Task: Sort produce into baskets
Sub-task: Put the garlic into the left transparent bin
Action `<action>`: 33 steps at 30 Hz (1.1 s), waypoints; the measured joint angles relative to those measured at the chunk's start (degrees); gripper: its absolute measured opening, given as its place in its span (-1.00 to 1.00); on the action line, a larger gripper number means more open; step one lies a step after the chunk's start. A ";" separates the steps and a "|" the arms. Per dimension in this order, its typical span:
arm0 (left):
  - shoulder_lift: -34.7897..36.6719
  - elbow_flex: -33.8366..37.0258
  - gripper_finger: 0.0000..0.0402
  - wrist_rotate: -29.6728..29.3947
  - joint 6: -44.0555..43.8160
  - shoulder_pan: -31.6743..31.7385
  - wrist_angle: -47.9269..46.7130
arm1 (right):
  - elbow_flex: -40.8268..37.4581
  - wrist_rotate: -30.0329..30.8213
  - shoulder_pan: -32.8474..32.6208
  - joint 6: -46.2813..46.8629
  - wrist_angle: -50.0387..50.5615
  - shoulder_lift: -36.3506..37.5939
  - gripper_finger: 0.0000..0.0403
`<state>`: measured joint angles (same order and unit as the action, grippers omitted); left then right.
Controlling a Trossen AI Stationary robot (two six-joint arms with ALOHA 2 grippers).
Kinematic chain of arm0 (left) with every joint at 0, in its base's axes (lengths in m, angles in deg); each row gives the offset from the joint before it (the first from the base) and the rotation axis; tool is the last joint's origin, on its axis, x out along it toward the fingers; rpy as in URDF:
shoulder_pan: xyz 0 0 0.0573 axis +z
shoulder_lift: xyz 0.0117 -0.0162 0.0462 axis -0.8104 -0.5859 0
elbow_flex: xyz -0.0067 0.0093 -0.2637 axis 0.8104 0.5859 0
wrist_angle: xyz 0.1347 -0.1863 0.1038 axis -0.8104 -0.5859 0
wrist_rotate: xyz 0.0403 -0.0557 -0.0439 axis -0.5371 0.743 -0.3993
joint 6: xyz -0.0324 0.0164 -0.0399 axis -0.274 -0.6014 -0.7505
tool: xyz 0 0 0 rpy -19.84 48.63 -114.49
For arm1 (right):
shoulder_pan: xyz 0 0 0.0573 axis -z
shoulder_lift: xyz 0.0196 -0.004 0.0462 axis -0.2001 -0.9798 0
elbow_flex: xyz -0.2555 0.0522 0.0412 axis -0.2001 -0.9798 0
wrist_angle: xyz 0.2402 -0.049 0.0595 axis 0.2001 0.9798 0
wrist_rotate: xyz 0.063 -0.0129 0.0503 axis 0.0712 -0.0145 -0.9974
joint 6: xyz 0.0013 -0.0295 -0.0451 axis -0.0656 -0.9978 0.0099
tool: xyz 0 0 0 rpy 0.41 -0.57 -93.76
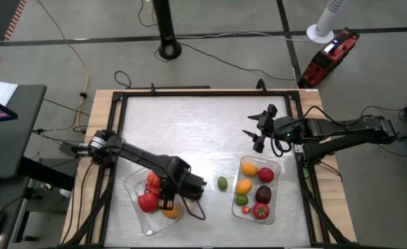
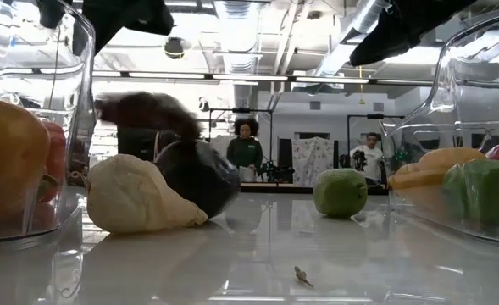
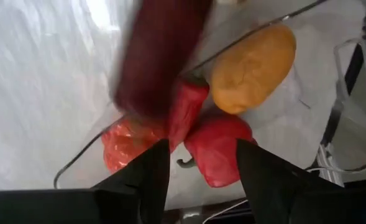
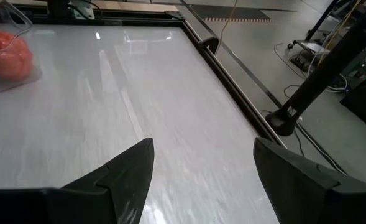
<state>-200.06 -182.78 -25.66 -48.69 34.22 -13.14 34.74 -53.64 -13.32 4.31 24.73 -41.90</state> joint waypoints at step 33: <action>-2.61 6.18 -0.13 -2.36 5.51 -1.10 39.48 | 0.02 -0.02 1.96 -1.06 -0.82 0.02 0.50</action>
<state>-202.67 -176.60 -28.02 -43.18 33.12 26.34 34.76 -53.66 -11.36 3.25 23.91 -41.88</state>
